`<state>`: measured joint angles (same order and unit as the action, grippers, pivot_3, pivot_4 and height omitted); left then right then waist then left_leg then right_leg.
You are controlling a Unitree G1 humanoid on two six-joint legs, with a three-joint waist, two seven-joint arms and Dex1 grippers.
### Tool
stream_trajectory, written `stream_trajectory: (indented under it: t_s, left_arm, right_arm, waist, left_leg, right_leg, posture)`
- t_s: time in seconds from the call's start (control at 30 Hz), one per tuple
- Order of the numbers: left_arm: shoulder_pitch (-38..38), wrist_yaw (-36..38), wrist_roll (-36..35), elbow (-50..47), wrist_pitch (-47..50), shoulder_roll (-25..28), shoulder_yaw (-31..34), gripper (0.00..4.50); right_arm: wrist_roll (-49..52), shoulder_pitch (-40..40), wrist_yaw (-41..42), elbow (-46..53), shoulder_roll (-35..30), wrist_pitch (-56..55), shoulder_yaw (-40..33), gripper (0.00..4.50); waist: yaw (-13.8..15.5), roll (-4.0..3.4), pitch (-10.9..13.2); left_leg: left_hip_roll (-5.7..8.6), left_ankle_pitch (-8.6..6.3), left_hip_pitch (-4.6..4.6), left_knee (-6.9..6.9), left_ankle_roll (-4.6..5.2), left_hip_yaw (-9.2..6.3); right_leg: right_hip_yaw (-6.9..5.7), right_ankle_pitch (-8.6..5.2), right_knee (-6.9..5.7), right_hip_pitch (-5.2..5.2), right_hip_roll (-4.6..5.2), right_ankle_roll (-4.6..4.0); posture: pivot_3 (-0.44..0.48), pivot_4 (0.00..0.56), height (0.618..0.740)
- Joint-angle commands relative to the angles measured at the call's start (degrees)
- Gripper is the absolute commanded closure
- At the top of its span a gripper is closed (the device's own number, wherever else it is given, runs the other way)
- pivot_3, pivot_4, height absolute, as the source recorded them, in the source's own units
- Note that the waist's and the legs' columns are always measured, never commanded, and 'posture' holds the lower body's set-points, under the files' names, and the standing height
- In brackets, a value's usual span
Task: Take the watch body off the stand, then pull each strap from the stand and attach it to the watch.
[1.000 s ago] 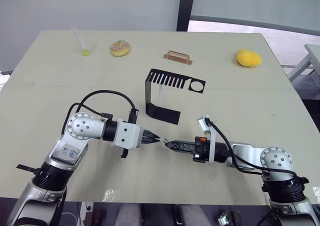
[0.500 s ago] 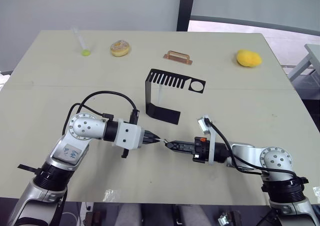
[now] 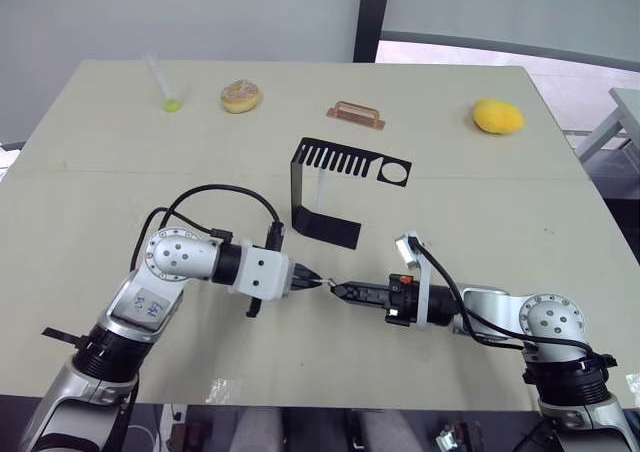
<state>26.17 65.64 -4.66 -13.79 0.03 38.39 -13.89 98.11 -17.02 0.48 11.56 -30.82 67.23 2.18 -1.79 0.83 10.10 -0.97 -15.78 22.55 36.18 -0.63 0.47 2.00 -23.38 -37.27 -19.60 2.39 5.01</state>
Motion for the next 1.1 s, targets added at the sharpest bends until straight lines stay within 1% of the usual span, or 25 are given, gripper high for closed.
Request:
stream_trajectory:
  t_s: [0.03, 0.63, 1.1]
  left_arm:
    - [1.05, -0.81, 0.15, -3.44, -0.43, -1.39, -1.71, 4.5]
    - [2.23, -1.58, 5.53, -2.75, -1.49, -2.48, -3.18, 4.5]
    - [2.7, -1.89, 7.36, -2.93, 0.04, -3.57, -4.71, 4.5]
  right_arm:
    - [1.55, -0.21, 0.8, 2.47, 0.93, -0.63, 0.58, 2.99]
    - [2.23, -0.29, 1.15, 3.2, 0.63, -0.28, 1.4, 2.99]
    - [2.53, -0.67, 1.41, 3.37, 0.34, -0.21, 1.96, 2.99]
  waist:
    - [-0.02, 0.0, 0.0]
    - [0.02, 0.0, 0.0]
    - [0.04, 0.0, 0.0]
  left_leg:
    - [0.0, 0.0, 0.0, 0.0, 0.0, 0.0]
    - [0.0, 0.0, 0.04, -0.02, 0.01, -0.01]
    - [0.0, 0.0, 0.07, -0.02, 0.01, -0.04]
  right_leg:
    - [0.0, 0.0, 0.01, 0.0, 0.0, 0.0]
    - [-0.02, 0.0, 0.08, 0.0, 0.0, 0.0]
    - [-0.05, 0.0, 0.11, 0.0, 0.0, 0.0]
  posture:
    - [0.0, 0.15, 0.74]
    - [0.0, 0.15, 0.74]
    - [0.0, 0.15, 0.74]
